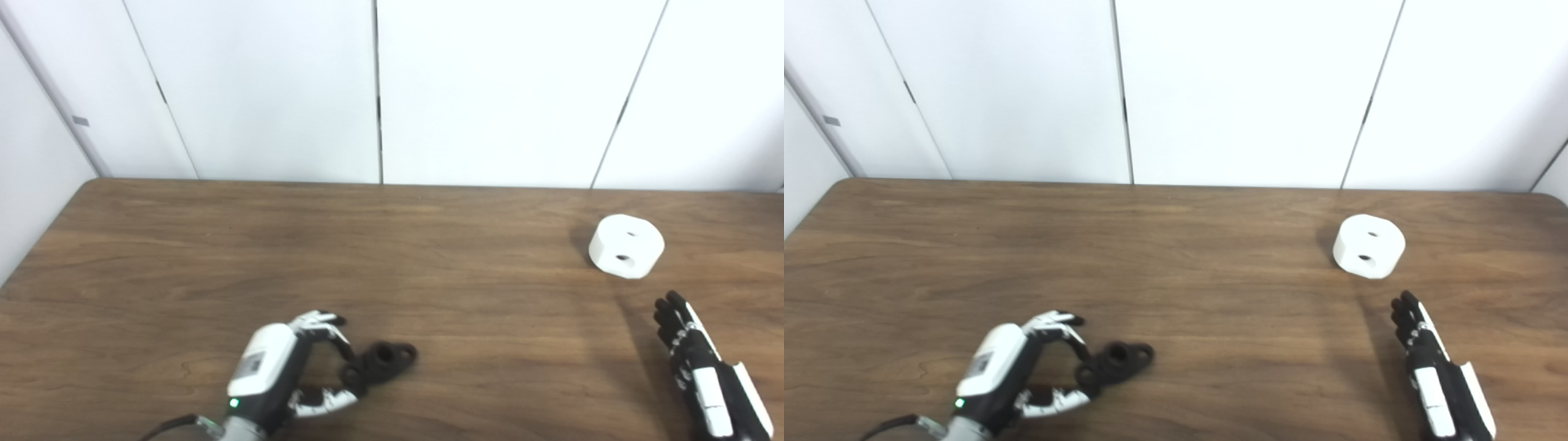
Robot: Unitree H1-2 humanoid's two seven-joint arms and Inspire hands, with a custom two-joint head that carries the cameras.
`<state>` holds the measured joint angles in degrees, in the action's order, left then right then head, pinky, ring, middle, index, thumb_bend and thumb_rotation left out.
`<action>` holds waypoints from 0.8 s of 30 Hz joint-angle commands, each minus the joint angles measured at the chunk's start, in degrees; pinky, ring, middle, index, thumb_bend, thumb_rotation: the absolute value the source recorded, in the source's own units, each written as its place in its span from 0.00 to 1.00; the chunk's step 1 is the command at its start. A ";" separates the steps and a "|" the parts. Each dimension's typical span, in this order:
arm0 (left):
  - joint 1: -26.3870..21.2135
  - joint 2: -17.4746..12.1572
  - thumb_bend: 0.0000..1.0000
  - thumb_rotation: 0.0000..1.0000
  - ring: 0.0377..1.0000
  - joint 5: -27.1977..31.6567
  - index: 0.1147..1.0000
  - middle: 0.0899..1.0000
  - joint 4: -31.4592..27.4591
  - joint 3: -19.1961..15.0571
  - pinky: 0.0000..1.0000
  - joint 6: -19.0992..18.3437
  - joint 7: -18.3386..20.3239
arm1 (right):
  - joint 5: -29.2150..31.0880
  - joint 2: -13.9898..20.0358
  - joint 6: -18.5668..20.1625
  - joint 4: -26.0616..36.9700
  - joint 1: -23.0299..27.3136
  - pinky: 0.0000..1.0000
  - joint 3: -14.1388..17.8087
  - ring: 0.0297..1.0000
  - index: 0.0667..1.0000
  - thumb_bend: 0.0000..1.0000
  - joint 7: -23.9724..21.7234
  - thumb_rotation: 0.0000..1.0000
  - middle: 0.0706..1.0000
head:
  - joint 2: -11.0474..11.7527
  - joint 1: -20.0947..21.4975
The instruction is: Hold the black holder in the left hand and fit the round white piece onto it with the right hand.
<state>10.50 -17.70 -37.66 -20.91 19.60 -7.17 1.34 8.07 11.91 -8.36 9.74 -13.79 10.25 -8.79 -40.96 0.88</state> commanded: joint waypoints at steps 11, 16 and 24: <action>1.18 0.99 0.51 0.04 0.91 -2.04 0.42 0.82 3.09 4.73 0.91 -0.26 6.78 | -0.43 -1.54 2.52 2.03 -1.50 0.98 -0.71 0.95 0.95 0.64 1.39 0.94 0.94 | -2.11 1.10; 0.51 1.13 0.51 0.04 0.90 -6.00 0.42 0.81 4.19 4.78 0.91 -0.15 5.96 | -0.15 -1.50 3.10 2.72 -1.60 0.99 -0.72 0.96 0.96 0.63 1.41 0.93 0.95 | -2.32 1.28; 0.24 0.80 0.51 0.04 0.89 -11.80 0.42 0.80 4.51 4.68 0.91 0.18 5.14 | 0.56 -1.40 4.54 4.29 -1.29 1.00 -0.22 0.96 0.95 0.58 2.32 0.86 0.94 | -2.56 2.08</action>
<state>9.49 -16.05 -47.44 -19.48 23.87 -5.85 4.17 8.02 10.62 -4.64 12.31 -14.68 9.81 -6.97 -43.42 2.37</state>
